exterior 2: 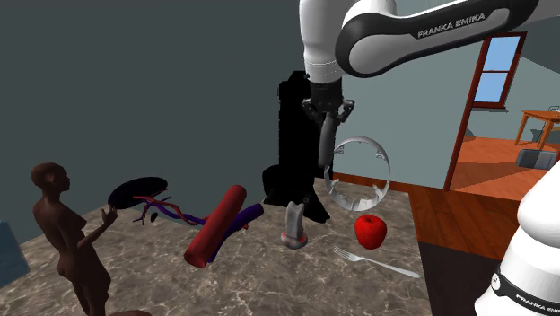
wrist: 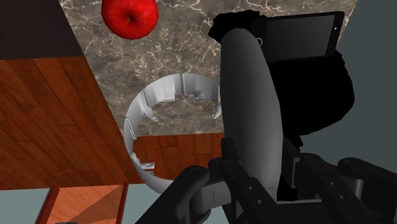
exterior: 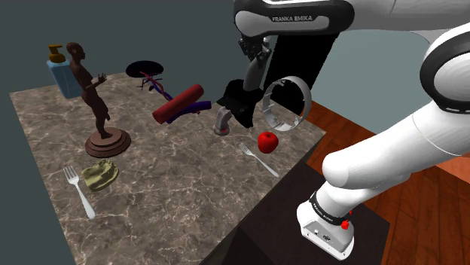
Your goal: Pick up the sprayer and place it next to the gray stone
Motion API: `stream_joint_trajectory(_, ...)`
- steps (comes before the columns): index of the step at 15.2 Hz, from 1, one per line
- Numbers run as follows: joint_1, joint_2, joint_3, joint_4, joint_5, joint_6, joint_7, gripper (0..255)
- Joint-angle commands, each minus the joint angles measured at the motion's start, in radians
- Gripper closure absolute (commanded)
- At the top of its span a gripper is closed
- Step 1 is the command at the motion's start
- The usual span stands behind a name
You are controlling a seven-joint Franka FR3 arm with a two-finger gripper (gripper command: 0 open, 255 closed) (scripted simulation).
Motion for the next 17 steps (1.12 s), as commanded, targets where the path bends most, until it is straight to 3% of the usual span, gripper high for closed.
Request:
stream_joint_trajectory(1, 0.001, 0.002, 0.002, -0.027, -0.003, 0.025, 0.015, 255)
stream_joint_trajectory(17, -0.001, 0.038, 0.021, -0.201, -0.044, 0.201, 0.124, 255)
